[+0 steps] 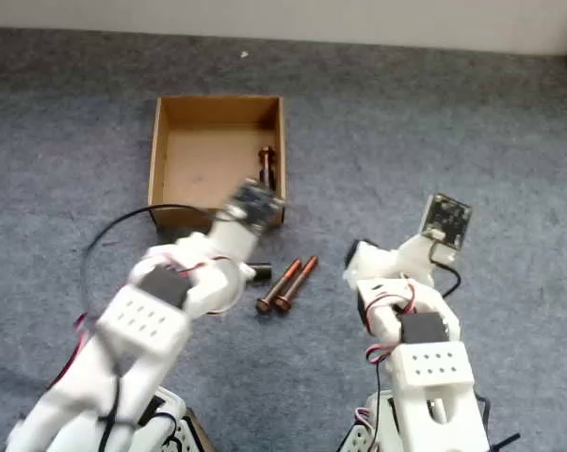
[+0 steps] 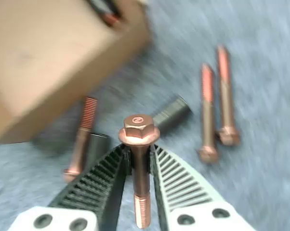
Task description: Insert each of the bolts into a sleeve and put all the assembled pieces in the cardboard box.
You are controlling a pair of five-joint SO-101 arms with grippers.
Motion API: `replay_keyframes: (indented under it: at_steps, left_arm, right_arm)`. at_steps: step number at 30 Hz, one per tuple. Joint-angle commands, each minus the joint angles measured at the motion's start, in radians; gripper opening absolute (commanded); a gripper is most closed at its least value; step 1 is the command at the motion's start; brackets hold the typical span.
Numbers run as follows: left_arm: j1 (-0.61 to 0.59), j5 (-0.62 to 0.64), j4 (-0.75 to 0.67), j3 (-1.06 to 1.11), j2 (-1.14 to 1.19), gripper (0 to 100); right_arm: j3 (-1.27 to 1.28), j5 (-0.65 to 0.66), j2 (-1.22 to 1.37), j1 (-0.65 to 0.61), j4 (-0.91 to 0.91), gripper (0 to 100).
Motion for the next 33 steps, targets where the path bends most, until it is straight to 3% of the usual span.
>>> replay_keyframes:
  at_steps: [1,18,27,33]
  left_arm:
    - [-0.079,0.06,0.005,0.021,-0.3,1]
    - [-0.094,0.304,0.003,0.027,-0.901,1]
    - [0.079,0.316,0.003,0.07,-0.955,1]
    - [0.157,0.295,0.008,0.076,-0.955,1]
  right_arm:
    - [0.013,0.069,-0.16,-0.096,0.002,0.5]
    - [0.246,0.462,-0.615,-0.565,-0.002,0.5]
    - [0.263,0.476,-0.763,-0.684,-0.002,0.5]
    - [0.263,0.476,-0.765,-0.685,-0.027,0.5]
